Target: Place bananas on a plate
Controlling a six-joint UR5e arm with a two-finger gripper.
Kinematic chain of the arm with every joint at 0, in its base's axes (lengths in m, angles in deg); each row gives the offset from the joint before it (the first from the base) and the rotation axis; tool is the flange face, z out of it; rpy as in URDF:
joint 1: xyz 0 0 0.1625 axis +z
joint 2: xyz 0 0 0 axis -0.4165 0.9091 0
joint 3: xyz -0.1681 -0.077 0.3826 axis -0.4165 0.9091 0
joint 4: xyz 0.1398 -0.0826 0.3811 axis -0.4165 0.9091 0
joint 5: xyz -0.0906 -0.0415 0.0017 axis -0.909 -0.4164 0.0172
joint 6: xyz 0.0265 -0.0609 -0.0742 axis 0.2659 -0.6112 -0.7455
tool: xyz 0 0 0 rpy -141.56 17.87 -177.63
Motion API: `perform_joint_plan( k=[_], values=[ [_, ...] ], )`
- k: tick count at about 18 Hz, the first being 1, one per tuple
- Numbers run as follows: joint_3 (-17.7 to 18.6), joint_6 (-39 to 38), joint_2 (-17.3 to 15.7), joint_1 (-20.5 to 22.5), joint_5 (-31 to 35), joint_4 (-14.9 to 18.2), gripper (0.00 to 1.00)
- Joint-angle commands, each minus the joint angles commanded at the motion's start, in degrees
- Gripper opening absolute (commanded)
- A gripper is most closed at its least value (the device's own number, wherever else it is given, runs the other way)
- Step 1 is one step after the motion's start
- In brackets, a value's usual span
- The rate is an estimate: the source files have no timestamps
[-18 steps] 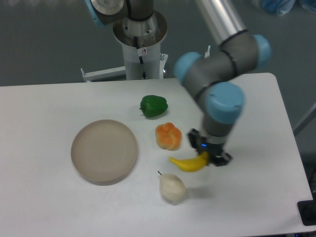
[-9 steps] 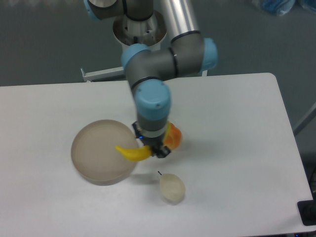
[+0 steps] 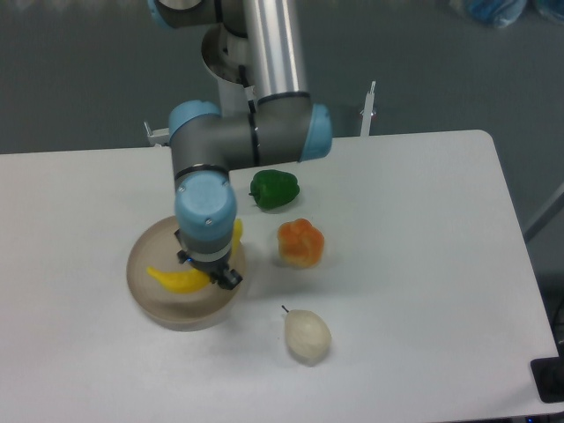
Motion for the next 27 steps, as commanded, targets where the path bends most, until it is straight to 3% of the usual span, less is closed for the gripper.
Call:
perform_joint_plan(
  k=[3,6,10,13,18,21,27],
  values=[
    [-0.7,-0.1,1.4,-0.6,0.1,-0.1,0.51],
    [-1.0,0.3,1.4,-0.6,0.2,-0.4,0.78],
    [-2.4,0.5,0.3,-0.4,0.3,-0.4,1.00],
    [-4.0,0.8,-2.2,1.7,0.6,-0.5,1.00],
    [-9.4,4.0,-2.3,8.9,1.9,-0.9,1.00],
    [-10.0,16.3,-2.5,17.5,10.2,-0.3,1.00],
    [-12.3,30.4,1.1,27.8,9.4,-0.4,1.00]
  ],
)
